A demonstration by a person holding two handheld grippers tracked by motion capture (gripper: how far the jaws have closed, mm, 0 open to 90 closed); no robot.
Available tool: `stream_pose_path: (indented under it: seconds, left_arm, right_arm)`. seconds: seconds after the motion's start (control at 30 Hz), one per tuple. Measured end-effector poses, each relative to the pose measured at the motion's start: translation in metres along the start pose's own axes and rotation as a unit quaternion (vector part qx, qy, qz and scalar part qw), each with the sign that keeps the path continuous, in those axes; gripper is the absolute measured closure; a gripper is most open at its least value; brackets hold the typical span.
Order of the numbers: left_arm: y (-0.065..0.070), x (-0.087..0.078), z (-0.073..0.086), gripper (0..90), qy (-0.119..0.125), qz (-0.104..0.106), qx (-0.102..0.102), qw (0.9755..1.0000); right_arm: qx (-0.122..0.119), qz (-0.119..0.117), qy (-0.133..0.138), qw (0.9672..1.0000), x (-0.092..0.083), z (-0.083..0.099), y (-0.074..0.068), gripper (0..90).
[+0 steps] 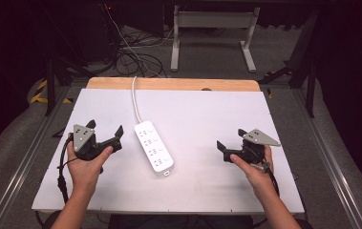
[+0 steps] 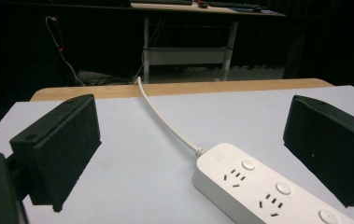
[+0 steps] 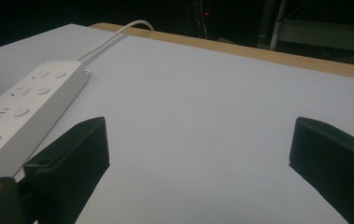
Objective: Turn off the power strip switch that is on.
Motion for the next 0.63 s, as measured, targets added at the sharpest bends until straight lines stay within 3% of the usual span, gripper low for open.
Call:
stream_pose_path:
  seconds: [0.63]
  left_arm:
    - [-0.0013, -0.0008, 0.001, 4.7, -0.003, 0.0, 0.004, 1.0]
  right_arm:
    - [-0.002, -0.006, -0.002, 1.0, 0.0027, 0.0002, -0.0002, 6.3]
Point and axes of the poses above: each handheld gripper's, and its own axes: x roughly forward along the jaws, z roughly out of its underside, y roughly to its right, the point moved 3 cm from there along x, roughly forward along the jaws, and after that the axes turned 12 degrees about -z, right-handed, at the moved point
